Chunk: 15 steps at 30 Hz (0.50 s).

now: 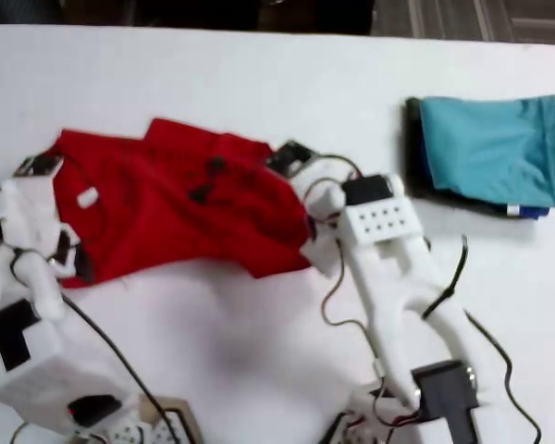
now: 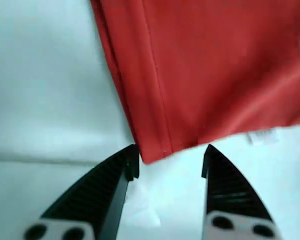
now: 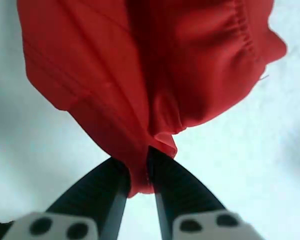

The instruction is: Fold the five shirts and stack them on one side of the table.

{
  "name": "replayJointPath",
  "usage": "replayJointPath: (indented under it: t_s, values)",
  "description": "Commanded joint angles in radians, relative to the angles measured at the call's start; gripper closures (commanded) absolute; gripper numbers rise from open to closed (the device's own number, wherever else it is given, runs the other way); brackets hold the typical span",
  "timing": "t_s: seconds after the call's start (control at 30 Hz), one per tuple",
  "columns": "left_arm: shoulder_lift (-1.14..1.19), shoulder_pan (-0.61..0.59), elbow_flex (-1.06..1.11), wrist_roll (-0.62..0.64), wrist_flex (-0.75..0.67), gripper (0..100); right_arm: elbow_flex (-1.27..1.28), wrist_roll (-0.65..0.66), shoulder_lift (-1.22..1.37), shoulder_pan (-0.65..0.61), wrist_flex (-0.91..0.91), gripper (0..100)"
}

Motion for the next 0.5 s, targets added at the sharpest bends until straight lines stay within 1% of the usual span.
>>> replayJointPath:
  t_s: [0.0, 0.2, 0.33, 0.47]
  values:
    - [-0.043, 0.009, 0.038, 0.026, -0.094, 77, -0.009, 0.009, -0.042, 0.007, -0.007, 98.0]
    - [-0.043, 0.009, 0.122, 0.083, -0.216, 78, -0.009, 0.009, -0.044, 0.007, -0.005, 98.0]
    - [-0.041, 0.012, 0.185, 0.081, -0.249, 78, -0.009, 0.009, -0.05, 0.007, -0.004, 98.0]
    - [-0.043, 0.021, 0.182, 0.081, -0.241, 78, -0.009, 0.009, -0.05, 0.007, -0.005, 98.0]
